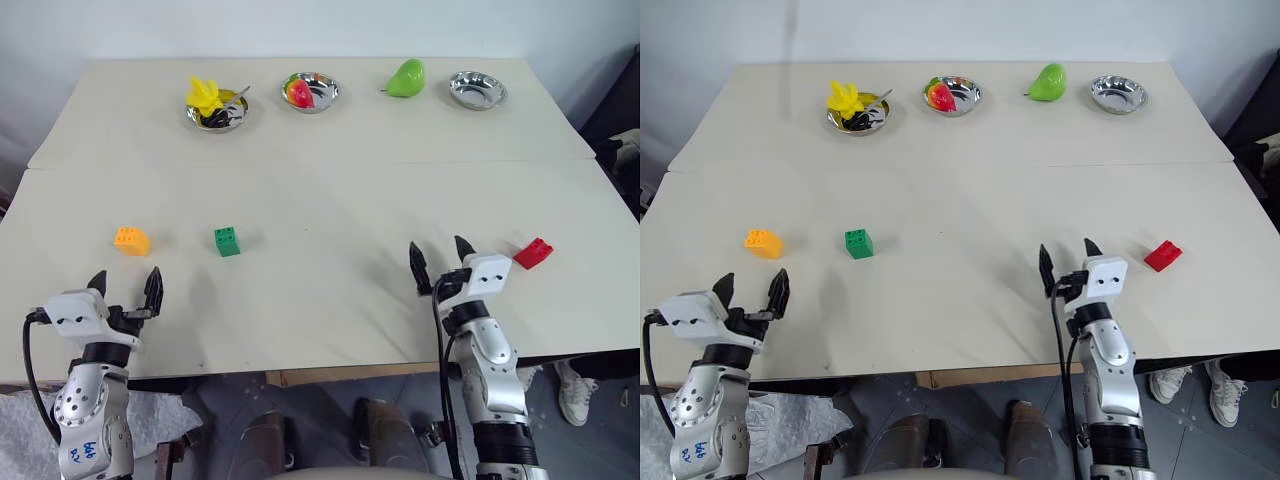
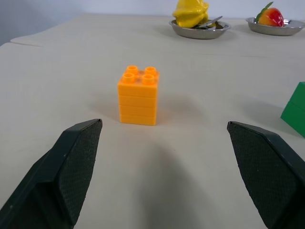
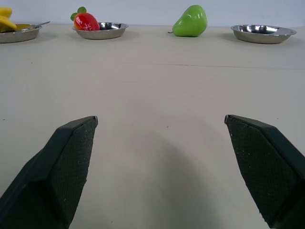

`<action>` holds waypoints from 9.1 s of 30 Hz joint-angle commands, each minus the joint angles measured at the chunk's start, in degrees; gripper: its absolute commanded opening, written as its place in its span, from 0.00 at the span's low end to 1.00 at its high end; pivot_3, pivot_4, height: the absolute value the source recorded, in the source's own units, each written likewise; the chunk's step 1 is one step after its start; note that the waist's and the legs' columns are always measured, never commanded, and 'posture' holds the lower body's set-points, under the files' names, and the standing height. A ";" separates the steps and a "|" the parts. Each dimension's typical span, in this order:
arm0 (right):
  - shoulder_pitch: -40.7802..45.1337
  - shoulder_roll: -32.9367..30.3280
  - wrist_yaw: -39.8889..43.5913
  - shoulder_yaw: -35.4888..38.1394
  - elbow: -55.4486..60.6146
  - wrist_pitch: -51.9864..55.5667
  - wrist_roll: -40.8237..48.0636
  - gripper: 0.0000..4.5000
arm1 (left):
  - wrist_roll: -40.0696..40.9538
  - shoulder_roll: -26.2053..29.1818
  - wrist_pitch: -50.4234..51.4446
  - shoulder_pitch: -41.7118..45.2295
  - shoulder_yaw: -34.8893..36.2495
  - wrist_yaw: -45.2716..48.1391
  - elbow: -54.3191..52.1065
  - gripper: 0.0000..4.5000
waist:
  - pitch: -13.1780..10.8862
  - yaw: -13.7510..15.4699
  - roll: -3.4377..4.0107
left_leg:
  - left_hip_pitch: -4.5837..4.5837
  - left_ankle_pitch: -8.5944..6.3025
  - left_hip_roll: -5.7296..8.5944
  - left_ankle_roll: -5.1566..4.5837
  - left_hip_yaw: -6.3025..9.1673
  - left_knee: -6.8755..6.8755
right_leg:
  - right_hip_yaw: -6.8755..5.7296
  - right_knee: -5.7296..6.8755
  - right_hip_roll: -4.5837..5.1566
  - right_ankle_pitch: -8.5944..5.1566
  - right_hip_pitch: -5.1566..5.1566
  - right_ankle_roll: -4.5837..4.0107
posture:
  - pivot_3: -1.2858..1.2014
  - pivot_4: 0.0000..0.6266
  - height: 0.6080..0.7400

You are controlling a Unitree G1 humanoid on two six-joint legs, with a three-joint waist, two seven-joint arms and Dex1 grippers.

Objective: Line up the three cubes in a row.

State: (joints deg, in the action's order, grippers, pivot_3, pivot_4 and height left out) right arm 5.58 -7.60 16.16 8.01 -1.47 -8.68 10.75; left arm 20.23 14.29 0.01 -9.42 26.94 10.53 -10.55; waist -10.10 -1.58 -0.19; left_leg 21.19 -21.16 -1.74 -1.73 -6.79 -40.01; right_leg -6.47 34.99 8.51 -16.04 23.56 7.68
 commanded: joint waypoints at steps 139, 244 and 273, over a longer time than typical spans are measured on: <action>11.78 -25.34 61.33 -4.07 -4.88 3.60 24.37 0.99 | 11.65 4.64 -3.16 -10.87 17.60 17.50 4.90 1.00 | 0.12 1.56 0.23 | -0.02 -0.14 -0.03 -0.02 -0.04 -0.09 | -0.15 -0.26 0.12 0.14 -0.08 0.01 | 0.52 0.24 1.00; -23.79 -28.24 47.64 13.32 20.64 9.36 26.61 1.00 | -23.53 -2.24 -23.60 73.67 -33.34 56.20 86.08 0.34 | 0.10 3.11 -0.03 | 0.13 -0.01 0.07 -0.07 -0.46 -0.17 | -0.30 -0.90 -0.53 0.33 -0.38 0.25 | 0.52 0.24 1.00; -16.20 -28.36 48.39 8.76 19.93 11.46 25.89 1.00 | -18.99 5.73 -27.22 68.58 -24.74 65.51 81.13 0.98 | 0.10 2.93 -0.03 | 0.13 0.00 0.08 -0.06 -0.48 -0.18 | -0.31 -0.85 -0.54 0.33 -0.35 0.25 | 0.52 0.24 1.00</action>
State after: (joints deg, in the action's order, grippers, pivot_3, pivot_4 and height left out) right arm -10.95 -35.13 64.04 16.64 17.78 2.78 36.15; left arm -1.31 19.21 -26.28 59.25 0.57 74.38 72.78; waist -9.99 1.35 -0.21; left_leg 21.32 -21.16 -1.66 -1.80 -7.26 -40.20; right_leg -6.78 34.14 7.97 -15.71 23.21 7.92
